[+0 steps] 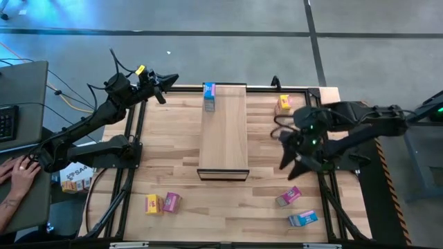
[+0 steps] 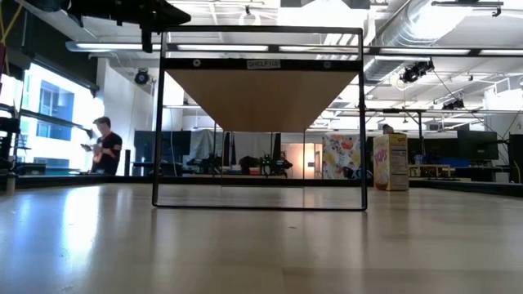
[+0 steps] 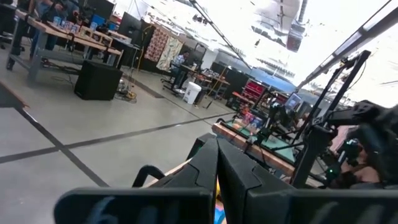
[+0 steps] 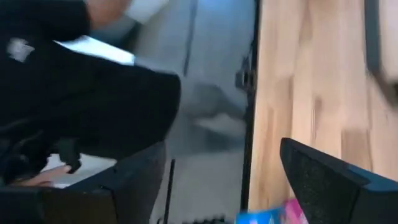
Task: Stack cereal on shelf
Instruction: Put the blue cereal box on the shelf
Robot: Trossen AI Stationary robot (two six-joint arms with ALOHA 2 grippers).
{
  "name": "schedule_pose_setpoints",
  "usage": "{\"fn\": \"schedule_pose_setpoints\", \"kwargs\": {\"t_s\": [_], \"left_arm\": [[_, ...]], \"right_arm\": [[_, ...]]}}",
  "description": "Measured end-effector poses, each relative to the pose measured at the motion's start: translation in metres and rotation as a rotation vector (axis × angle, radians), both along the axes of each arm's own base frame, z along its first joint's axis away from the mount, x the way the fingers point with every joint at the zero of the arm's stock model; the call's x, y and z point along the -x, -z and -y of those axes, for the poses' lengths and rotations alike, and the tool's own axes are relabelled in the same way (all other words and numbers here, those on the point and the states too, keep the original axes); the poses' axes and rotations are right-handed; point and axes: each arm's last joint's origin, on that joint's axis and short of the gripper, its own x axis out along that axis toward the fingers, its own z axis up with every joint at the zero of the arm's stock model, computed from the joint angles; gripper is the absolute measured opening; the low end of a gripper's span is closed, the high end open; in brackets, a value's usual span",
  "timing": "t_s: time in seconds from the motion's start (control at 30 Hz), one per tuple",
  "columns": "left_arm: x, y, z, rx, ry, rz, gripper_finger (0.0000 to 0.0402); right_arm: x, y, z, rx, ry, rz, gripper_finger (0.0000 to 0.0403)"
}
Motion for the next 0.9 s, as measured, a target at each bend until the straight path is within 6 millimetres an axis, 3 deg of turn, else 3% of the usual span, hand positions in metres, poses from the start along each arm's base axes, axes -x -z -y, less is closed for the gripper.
{"fn": "schedule_pose_setpoints", "kwargs": {"t_s": [0.13,0.27,0.53,0.73,0.9], "left_arm": [[0.000,0.000,0.000,0.000,0.003,0.000,0.0000],[0.000,0.000,0.001,-0.006,0.041,-0.003,0.0000],[-0.001,0.000,0.001,-0.027,0.051,-0.014,0.0000],[-0.001,0.000,0.002,-0.032,0.055,-0.017,0.0000],[-0.001,0.000,0.002,-0.032,0.055,-0.017,0.0000]], "right_arm": [[0.002,-0.010,-0.029,0.155,0.009,-0.120,0.0319],[0.002,-0.008,-0.064,0.285,0.034,-0.188,0.0319],[0.024,0.038,-0.140,0.445,-0.118,-0.374,0.0319],[0.038,0.071,-0.173,0.589,-0.171,-0.410,0.0319],[0.049,0.095,-0.187,0.734,-0.158,-0.359,0.0319]]}}
